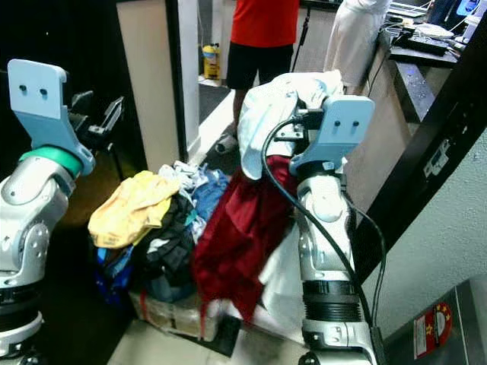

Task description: Clothes washing

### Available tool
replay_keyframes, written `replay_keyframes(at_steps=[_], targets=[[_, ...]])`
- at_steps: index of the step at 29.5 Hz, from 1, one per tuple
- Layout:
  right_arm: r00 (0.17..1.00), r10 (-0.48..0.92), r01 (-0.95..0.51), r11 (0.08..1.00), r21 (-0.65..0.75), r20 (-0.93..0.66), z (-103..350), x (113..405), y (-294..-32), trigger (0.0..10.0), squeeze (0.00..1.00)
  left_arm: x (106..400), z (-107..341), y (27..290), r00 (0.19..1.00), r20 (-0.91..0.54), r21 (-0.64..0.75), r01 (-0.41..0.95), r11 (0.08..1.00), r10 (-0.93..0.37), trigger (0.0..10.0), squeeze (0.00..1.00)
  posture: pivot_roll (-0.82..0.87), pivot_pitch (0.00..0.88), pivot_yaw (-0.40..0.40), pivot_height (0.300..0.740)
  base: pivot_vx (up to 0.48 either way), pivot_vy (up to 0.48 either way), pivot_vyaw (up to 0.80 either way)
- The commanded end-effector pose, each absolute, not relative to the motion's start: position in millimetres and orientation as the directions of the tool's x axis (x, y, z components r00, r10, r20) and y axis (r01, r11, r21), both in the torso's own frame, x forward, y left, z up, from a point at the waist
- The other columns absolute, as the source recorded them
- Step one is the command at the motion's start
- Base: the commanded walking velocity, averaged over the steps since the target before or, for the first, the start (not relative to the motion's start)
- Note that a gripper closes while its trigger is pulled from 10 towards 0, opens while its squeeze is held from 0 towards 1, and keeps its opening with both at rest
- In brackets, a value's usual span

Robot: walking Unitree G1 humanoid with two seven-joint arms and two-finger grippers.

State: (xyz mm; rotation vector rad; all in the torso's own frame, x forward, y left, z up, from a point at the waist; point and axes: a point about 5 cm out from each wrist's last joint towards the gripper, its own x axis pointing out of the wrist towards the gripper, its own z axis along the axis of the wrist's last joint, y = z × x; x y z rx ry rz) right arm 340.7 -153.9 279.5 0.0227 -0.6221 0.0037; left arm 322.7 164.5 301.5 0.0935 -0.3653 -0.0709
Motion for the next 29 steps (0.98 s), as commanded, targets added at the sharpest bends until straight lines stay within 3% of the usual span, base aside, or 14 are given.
replay_keyframes(at_steps=[1, 11, 29], targets=[[0.792, -0.013, -0.004, 1.0, 0.027, 0.61, 283.2, 337.8, -155.5, 10.0, 0.0, 322.8, 300.6, 165.4, 0.932, 0.354, 0.105, 0.045, 0.993, -0.08, 10.0, 0.0, 0.12, 0.01, 0.026, 0.74, 0.0, 0.0, 0.0], [0.799, -0.021, -0.002, 0.999, 0.037, 0.601, 280.9, 338.6, -156.0, 10.0, 0.0, 324.1, 301.1, 165.0, 0.932, 0.354, 0.104, 0.045, 0.994, -0.08, 10.0, 0.0, 0.12, 0.015, 0.029, 0.74, 0.0, 0.0, 0.0], [0.798, -0.047, -0.033, 0.992, 0.121, 0.601, 285.0, 341.0, -155.9, 10.0, 0.0, 325.9, 321.3, 177.1, 0.91, 0.408, 0.145, 0.013, 0.989, -0.071, 10.0, 0.0, 0.13, 0.006, 0.045, 0.74, 0.0, 0.0, -0.79]])
